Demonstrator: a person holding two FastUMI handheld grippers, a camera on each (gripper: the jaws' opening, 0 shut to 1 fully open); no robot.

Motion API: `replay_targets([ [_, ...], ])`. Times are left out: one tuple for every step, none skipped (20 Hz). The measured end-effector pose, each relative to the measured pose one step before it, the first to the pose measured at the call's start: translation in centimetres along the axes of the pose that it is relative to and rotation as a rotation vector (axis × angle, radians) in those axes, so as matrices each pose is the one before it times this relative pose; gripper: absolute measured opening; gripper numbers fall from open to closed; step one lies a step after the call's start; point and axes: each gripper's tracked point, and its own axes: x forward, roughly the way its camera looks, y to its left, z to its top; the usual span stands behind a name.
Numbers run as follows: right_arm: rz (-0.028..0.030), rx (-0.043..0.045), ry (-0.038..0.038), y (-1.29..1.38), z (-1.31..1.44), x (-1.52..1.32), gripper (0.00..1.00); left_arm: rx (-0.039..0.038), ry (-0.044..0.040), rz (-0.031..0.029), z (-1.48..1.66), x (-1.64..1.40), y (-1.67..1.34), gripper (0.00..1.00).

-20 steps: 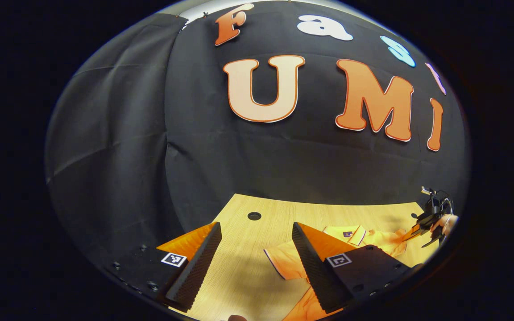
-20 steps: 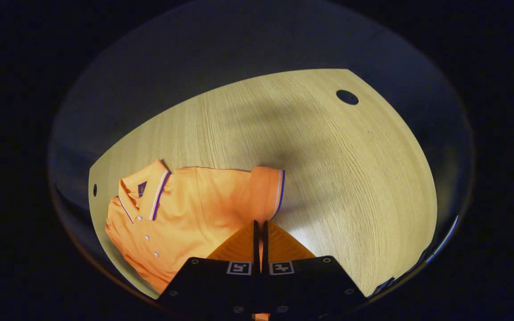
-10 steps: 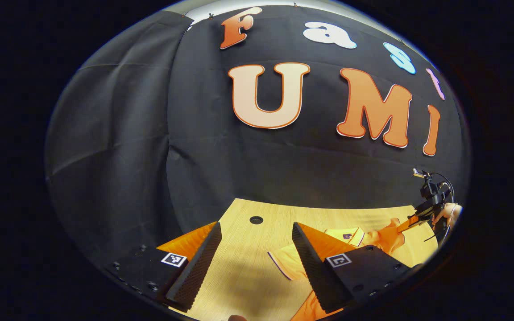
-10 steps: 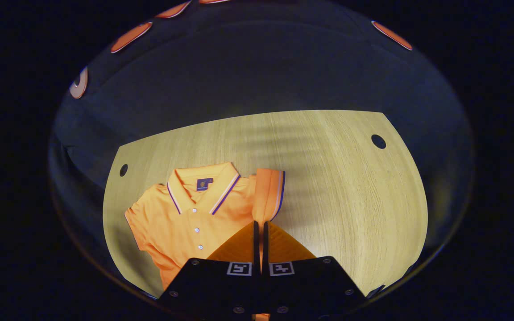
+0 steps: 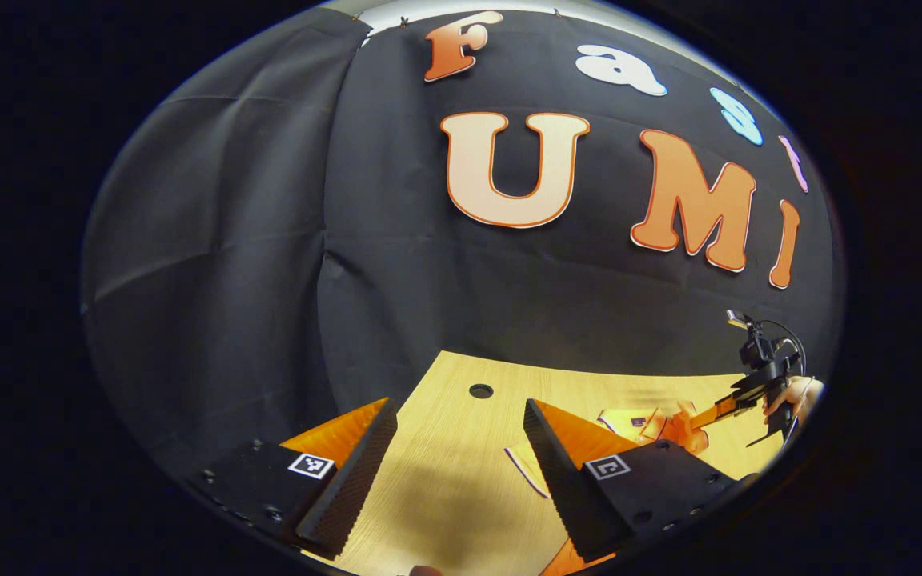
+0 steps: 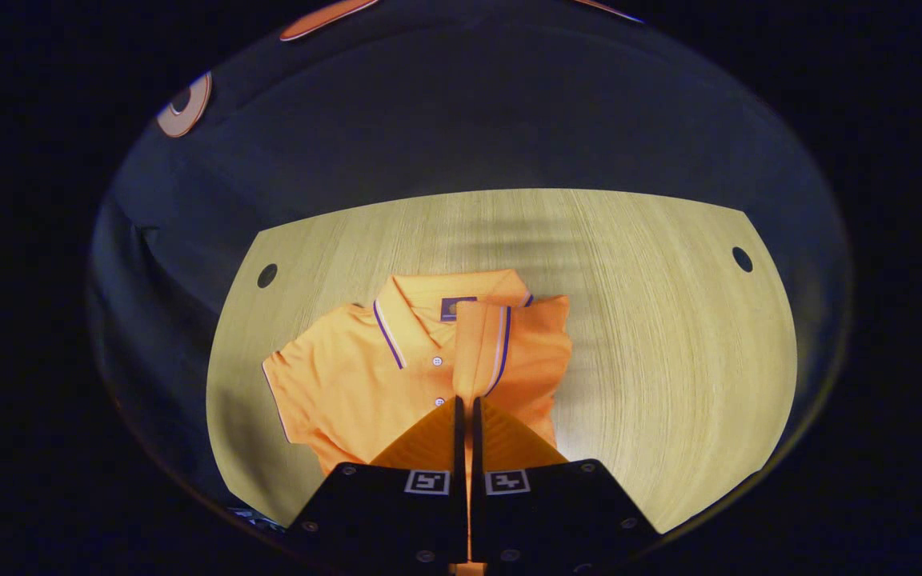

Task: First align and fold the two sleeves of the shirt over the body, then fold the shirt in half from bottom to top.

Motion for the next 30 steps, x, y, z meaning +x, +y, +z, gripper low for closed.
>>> replay_targets([
  [0.00338, -0.01809, -0.00093, 0.53, -0.06, 0.245, 0.02, 0.00153, 0.00293, 0.00182, -0.04, 0.057, 0.318, 0.98],
  [0.01921, -0.01011, 0.00459, 0.978, -0.212, 0.189, 0.02, 0.00077, 0.00158, 0.00348, -0.158, 0.12, 0.436, 0.98],
  [0.03183, 0.00096, 0.00998, 1.334, -0.327, 0.204, 0.04, -0.0002, 0.00334, 0.0018, -0.131, 0.156, 0.42, 0.98],
  [0.0366, 0.00887, 0.01077, 1.264, -0.191, 0.128, 0.1, -0.00026, 0.00407, 0.00161, -0.194, -0.102, 0.35, 0.98],
  [0.02587, 0.00659, 0.00464, 0.914, -0.068, -0.002, 0.1, 0.0001, 0.00346, 0.00121, -0.143, 0.127, 0.206, 0.98],
  [0.01494, 0.00009, -0.00159, 0.403, -0.018, 0.256, 0.11, 0.00049, 0.00169, 0.00113, -0.207, 0.01, 0.169, 0.98],
  [0.01451, -0.00182, 0.00252, 0.5, -0.112, 0.002, 0.14, 0.00014, 0.00061, 0.00126, 0.104, -0.012, 0.169, 0.98],
  [0.00375, -0.00017, 0.00132, 0.313, -0.058, -0.074, 0.3, -0.00042, 0.00022, -0.00021, -0.06, 0.073, 0.144, 0.98],
  [-0.00284, -0.00259, -0.00682, 0.057, -0.027, 0.078, 0.4, -0.00002, 0.00174, -0.00071, -0.085, 0.115, 0.103, 0.98],
  [-0.01148, -0.00596, -0.01166, -0.179, 0.247, -0.037, 0.67, -0.00042, 0.00065, -0.00045, -0.075, -0.015, 0.093, 0.98],
  [-0.01442, -0.00383, -0.01106, -0.338, 0.184, 0.043, 0.78, -0.00079, 0.00253, 0.00074, -0.095, 0.151, 0.031, 0.98],
  [-0.01021, -0.00197, -0.01058, -0.008, 0.084, -0.137, 1.0, -0.00149, 0.00275, -0.00135, -0.086, 0.11, -0.025, 0.98],
  [-0.00683, -0.00116, -0.00883, -0.116, 0.192, -0.102, 0.99, -0.00208, 0.00282, -0.00279, -0.031, 0.059, -0.066, 0.98],
  [-0.00241, -0.00137, -0.00989, -0.145, 0.202, -0.331, 0.99, -0.00152, 0.00382, -0.00362, -0.176, 0.001, -0.083, 0.98],
  [-0.00255, -0.00144, -0.0093, -0.066, 0.24, -0.26, 0.99, -0.00001, 0.00487, -0.00499, -0.092, 0.131, -0.105, 1.0],
  [-0.00467, -0.00394, -0.01165, -0.13, 0.172, -0.324, 0.99, 0.00121, 0.00674, -0.00384, -0.08, 0.147, -0.292, 0.98],
  [-0.00811, -0.00544, -0.01452, -0.242, 0.332, -0.328, 0.99, -0.00139, 0.00796, -0.00594, -0.174, 0.261, -0.345, 0.98],
  [-0.00906, -0.00842, -0.01797, -0.26, 0.321, -0.361, 0.99, -0.00489, 0.01139, -0.0046, -0.396, 0.236, -0.264, 0.98],
  [-0.01103, -0.00844, -0.01772, -0.323, 0.3, -0.385, 0.99, -0.00391, 0.01652, -0.00426, -0.476, 0.224, -0.321, 0.98],
  [-0.00814, -0.00671, -0.01738, -0.274, 0.31, -0.506, 0.99, 0.0002, 0.01508, -0.00785, -0.398, 0.317, -0.474, 0.98],
  [-0.00713, -0.00454, -0.0168, -0.261, 0.386, -0.585, 0.99, 0.00456, 0.01604, -0.00302, -0.278, 0.481, -0.395, 0.98],
  [-0.00146, -0.00316, -0.01683, -0.369, 0.293, -0.574, 0.99, 0.00401, 0.0146, -0.00628, -0.267, 0.552, -0.478, 0.98],
  [0.00221, 0.00115, -0.01098, -0.242, 0.303, -0.514, 0.99, 0.00281, 0.02123, -0.01104, -0.559, 0.638, -0.569, 0.98],
  [0.00388, 0.00578, -0.00906, -0.25, 0.199, -0.621, 0.99, 0.00278, 0.02838, -0.014, -0.64, 0.77, -0.562, 0.98],
  [0.00334, 0.00556, -0.00788, -0.258, 0.172, -0.484, 0.99, 0.00463, 0.03105, -0.0109, -0.762, 0.848, -0.565, 0.98],
  [0.0051, 0.00405, -0.00706, -0.275, 0.207, -0.411, 0.99, 0.01256, 0.04651, -0.01199, -0.811, 0.929, -0.549, 0.98],
  [0.00582, 0.00252, -0.00571, -0.235, 0.174, -0.422, 0.99, 0.01234, 0.04689, 0.00031, -0.717, 0.823, -0.363, 0.98],
  [0.00755, 0.00177, -0.00797, -0.375, 0.141, -0.669, 0.99, 0.01395, 0.04248, -0.01843, -0.582, 0.893, -0.601, 0.98],
  [0.00428, 0.00202, -0.00795, -0.229, 0.218, -0.34, 0.99, 0.0097, 0.0417, -0.01418, -0.642, 0.927, -0.506, 0.98],
  [0.00063, 0.00305, -0.00731, -0.392, 0.122, -0.268, 0.99, 0.00069, 0.03442, -0.01181, -0.331, 1.06, -0.452, 0.98],
])
